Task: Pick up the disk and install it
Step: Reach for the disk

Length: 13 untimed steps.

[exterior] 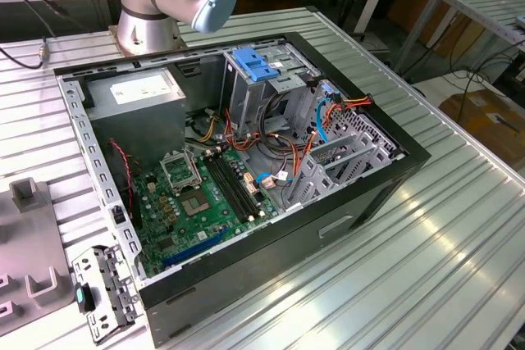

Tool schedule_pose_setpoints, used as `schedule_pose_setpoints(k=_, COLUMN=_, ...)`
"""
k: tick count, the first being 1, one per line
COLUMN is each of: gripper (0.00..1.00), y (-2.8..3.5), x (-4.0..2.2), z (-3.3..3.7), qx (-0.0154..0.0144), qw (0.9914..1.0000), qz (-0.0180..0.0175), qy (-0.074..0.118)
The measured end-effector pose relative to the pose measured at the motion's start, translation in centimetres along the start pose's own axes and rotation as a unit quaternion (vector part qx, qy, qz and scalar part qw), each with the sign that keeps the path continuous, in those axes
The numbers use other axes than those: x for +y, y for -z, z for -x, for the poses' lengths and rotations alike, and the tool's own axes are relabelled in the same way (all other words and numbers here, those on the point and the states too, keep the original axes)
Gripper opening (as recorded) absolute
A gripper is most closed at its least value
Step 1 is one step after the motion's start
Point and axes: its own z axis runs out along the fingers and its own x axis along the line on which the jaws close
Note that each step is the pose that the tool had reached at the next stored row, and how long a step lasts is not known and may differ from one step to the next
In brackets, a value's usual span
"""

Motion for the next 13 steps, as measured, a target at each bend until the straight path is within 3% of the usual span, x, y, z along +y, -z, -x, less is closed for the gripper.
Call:
schedule_pose_setpoints(k=7, gripper=0.11, y=-0.35, x=0.57, z=-1.92, qx=0.0006, qw=1.0, qz=0.0, qy=0.0)
schedule_pose_setpoints(k=13, gripper=0.11, y=-0.35, x=0.57, z=-2.22, qx=0.0008, qw=1.0, qz=-0.0001, qy=0.0)
